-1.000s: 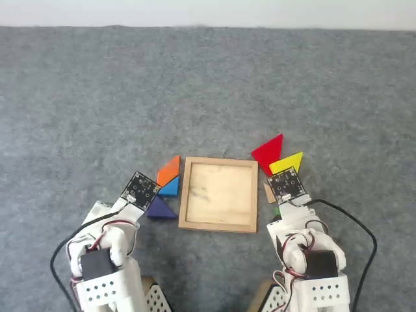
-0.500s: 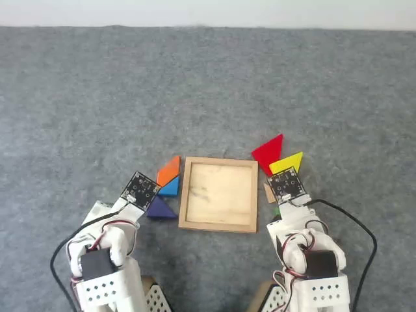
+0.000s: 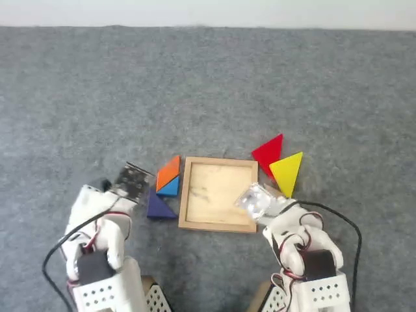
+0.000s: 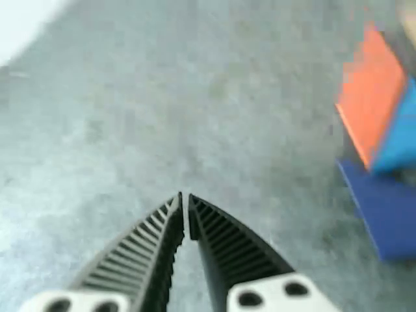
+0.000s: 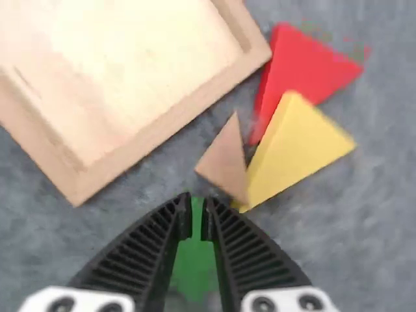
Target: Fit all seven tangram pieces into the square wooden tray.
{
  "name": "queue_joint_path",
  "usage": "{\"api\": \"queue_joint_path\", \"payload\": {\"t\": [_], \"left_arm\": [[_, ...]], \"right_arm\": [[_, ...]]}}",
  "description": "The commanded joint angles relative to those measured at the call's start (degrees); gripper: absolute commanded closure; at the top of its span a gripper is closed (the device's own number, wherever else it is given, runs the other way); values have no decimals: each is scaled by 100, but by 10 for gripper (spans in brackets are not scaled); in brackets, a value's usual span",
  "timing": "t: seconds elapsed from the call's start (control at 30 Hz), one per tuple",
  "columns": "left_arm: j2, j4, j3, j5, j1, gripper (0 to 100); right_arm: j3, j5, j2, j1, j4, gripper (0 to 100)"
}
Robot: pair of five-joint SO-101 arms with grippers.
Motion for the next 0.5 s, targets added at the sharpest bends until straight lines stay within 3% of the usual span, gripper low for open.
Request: {"api": "queue_joint_path", "payload": {"t": [0.0, 0.13, 0.27, 0.47], "left_arm": [[-149, -158, -1086, 1081, 79, 985], [-114, -158, -1736, 1662, 949, 985], [-53, -158, -1947, 1908, 1916, 983], [1960, -149, -2941, 2321, 2004, 881]], "right_arm": [[-976, -624, -66, 163, -356, 943], [-1952, -1679, 4, 303, -409, 940], [-2585, -2136, 215, 303, -365, 940], [-3358, -2382, 2651, 303, -602, 903]]}}
